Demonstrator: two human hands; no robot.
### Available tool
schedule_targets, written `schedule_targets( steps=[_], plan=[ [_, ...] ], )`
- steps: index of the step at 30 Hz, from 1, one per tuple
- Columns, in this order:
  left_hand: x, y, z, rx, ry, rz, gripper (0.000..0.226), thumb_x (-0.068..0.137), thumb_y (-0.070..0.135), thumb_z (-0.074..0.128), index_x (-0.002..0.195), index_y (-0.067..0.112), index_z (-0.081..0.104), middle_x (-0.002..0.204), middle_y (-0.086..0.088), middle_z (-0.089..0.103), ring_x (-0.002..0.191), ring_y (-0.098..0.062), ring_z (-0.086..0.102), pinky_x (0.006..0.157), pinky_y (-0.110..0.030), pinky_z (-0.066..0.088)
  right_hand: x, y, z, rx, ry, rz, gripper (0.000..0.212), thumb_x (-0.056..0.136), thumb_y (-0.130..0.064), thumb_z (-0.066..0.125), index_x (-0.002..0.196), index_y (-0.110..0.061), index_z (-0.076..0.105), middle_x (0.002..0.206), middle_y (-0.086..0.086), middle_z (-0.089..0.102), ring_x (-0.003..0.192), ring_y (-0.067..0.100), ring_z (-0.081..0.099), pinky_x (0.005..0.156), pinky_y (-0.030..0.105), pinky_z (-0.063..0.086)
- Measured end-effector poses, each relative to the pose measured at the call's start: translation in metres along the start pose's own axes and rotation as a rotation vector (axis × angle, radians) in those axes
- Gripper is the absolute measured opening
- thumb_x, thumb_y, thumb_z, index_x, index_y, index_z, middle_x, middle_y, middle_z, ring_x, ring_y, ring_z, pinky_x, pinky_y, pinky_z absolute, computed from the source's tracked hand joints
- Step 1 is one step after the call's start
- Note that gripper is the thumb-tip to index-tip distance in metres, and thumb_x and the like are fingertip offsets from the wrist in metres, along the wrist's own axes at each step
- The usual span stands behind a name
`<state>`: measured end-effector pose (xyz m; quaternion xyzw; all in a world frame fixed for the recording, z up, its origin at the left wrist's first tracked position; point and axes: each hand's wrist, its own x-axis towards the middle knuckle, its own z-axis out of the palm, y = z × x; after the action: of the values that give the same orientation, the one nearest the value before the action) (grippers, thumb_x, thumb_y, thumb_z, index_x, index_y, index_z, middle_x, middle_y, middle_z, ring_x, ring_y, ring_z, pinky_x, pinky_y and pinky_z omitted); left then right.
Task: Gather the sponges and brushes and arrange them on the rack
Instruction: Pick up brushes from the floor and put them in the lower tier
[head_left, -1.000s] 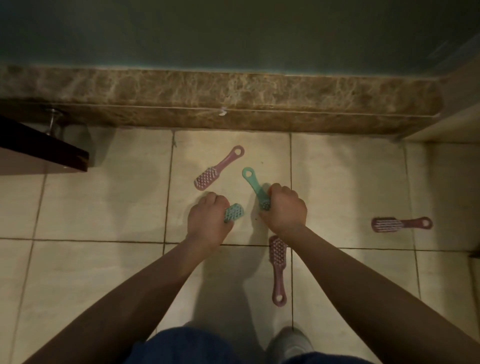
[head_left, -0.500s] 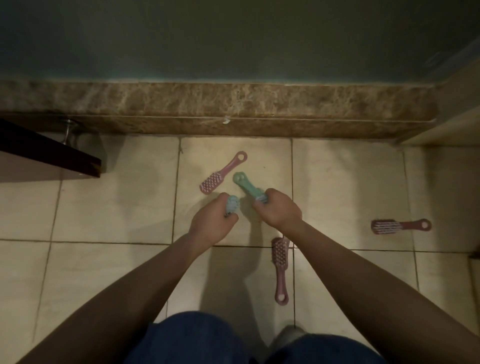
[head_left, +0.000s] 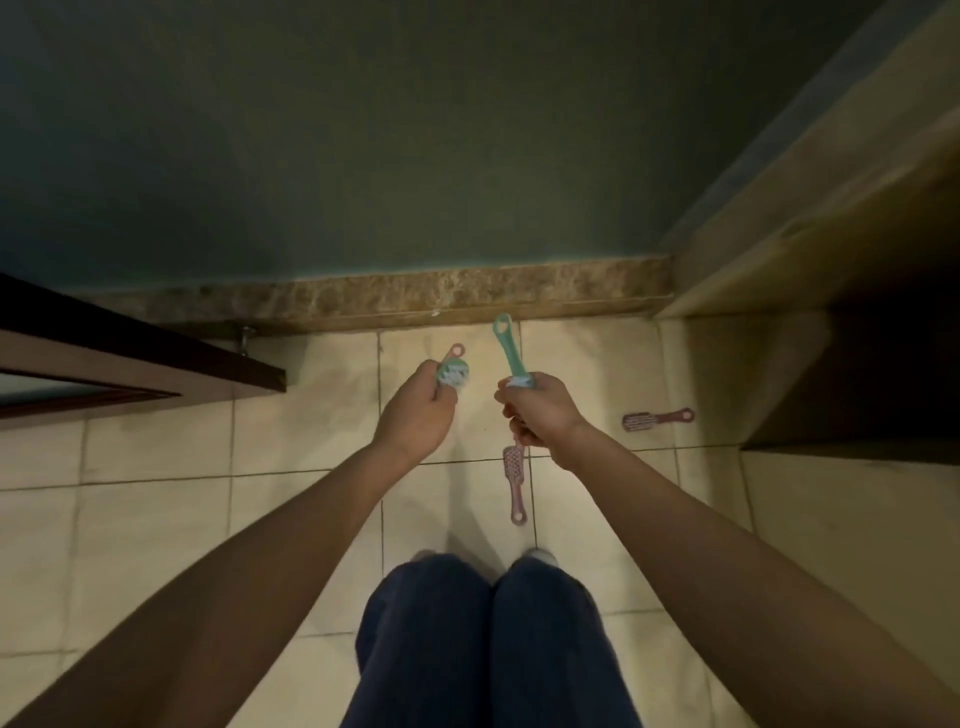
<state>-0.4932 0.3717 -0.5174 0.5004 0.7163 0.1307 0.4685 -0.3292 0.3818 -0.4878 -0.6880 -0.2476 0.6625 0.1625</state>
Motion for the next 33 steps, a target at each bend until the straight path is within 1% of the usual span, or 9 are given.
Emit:
schedule_targets(
  steps=[3, 6, 12, 15, 18, 23, 29, 31, 33],
  plan=[
    [-0.053, 0.063, -0.035, 0.103, 0.011, 0.051, 0.011, 0.094, 0.023, 0.046, 0.1, 0.016, 0.053, 0.091, -0.008, 0.06, 0.082, -0.027, 0.057, 0.067, -0.035, 0.041, -0.086, -0.035, -0.02, 0.022, 0.03, 0.01, 0.012, 0.088, -0.02, 0.059, 0.083, -0.012, 0.052, 0.064, 0.005, 0.049, 0.039, 0.012, 0.039, 0.038, 0.019, 0.028],
    [-0.108, 0.132, -0.068, 0.15, -0.034, 0.082, 0.026, 0.094, 0.019, 0.045, 0.116, 0.013, 0.059, 0.116, -0.01, 0.061, 0.103, -0.031, 0.057, 0.088, -0.042, 0.047, -0.174, -0.073, -0.042, 0.103, 0.045, 0.052, 0.027, 0.092, -0.037, 0.049, 0.09, -0.011, 0.056, 0.063, 0.003, 0.045, 0.044, 0.014, 0.036, 0.044, 0.021, 0.026],
    [-0.208, 0.263, -0.109, 0.483, -0.048, 0.122, 0.029, 0.095, 0.032, 0.039, 0.117, 0.033, 0.058, 0.121, 0.0, 0.063, 0.117, -0.03, 0.049, 0.094, -0.038, 0.034, -0.33, -0.133, -0.093, 0.308, 0.1, 0.062, 0.034, 0.099, -0.024, 0.025, 0.096, -0.008, 0.056, 0.062, 0.002, 0.036, 0.05, 0.013, 0.03, 0.049, 0.025, 0.021],
    [-0.245, 0.315, -0.115, 0.226, -0.214, 0.163, 0.026, 0.097, 0.026, 0.039, 0.115, 0.024, 0.057, 0.118, -0.008, 0.063, 0.105, -0.029, 0.058, 0.091, -0.04, 0.047, -0.388, -0.143, -0.116, 0.368, 0.135, 0.041, 0.031, 0.1, -0.028, 0.03, 0.094, -0.011, 0.055, 0.066, 0.002, 0.041, 0.052, 0.012, 0.036, 0.05, 0.024, 0.026],
    [-0.278, 0.358, -0.11, -0.08, -0.363, 0.125, 0.023, 0.1, 0.018, 0.032, 0.115, 0.022, 0.049, 0.109, -0.009, 0.06, 0.078, -0.021, 0.067, 0.07, -0.035, 0.052, -0.425, -0.143, -0.134, 0.485, 0.198, -0.035, 0.033, 0.101, -0.04, 0.037, 0.092, -0.012, 0.053, 0.071, 0.003, 0.049, 0.052, 0.012, 0.044, 0.049, 0.024, 0.031],
    [-0.315, 0.409, -0.093, -0.274, -0.478, 0.07, 0.039, 0.102, 0.019, 0.024, 0.132, 0.006, 0.045, 0.106, -0.016, 0.064, 0.079, -0.024, 0.067, 0.072, -0.034, 0.056, -0.472, -0.126, -0.166, 0.627, 0.329, -0.189, 0.033, 0.097, -0.043, 0.048, 0.083, -0.012, 0.05, 0.065, 0.005, 0.048, 0.042, 0.013, 0.036, 0.037, 0.018, 0.023],
    [-0.362, 0.46, -0.071, -0.447, -0.707, -0.068, 0.065, 0.093, 0.064, 0.031, 0.089, 0.007, 0.062, 0.081, -0.011, 0.064, 0.076, -0.027, 0.064, 0.072, -0.041, 0.057, -0.53, -0.098, -0.196, 0.758, 0.479, -0.267, 0.029, 0.094, -0.042, 0.052, 0.078, -0.018, 0.051, 0.057, 0.0, 0.045, 0.034, 0.009, 0.033, 0.033, 0.014, 0.018],
    [-0.381, 0.474, -0.059, -0.425, -0.801, -0.036, 0.048, 0.094, 0.054, 0.044, 0.086, 0.009, 0.06, 0.078, -0.008, 0.062, 0.072, -0.023, 0.063, 0.068, -0.038, 0.057, -0.547, -0.087, -0.205, 0.8, 0.52, -0.284, 0.027, 0.095, -0.038, 0.042, 0.081, -0.017, 0.053, 0.055, -0.001, 0.044, 0.035, 0.01, 0.034, 0.034, 0.015, 0.018],
    [-0.399, 0.486, -0.043, -0.397, -0.867, 0.026, 0.017, 0.094, 0.025, 0.053, 0.089, 0.01, 0.059, 0.083, -0.008, 0.058, 0.069, -0.019, 0.062, 0.059, -0.031, 0.058, -0.562, -0.073, -0.215, 0.866, 0.567, -0.307, 0.026, 0.093, -0.028, 0.032, 0.084, -0.015, 0.053, 0.055, -0.001, 0.044, 0.037, 0.011, 0.034, 0.035, 0.016, 0.018]
  ],
)
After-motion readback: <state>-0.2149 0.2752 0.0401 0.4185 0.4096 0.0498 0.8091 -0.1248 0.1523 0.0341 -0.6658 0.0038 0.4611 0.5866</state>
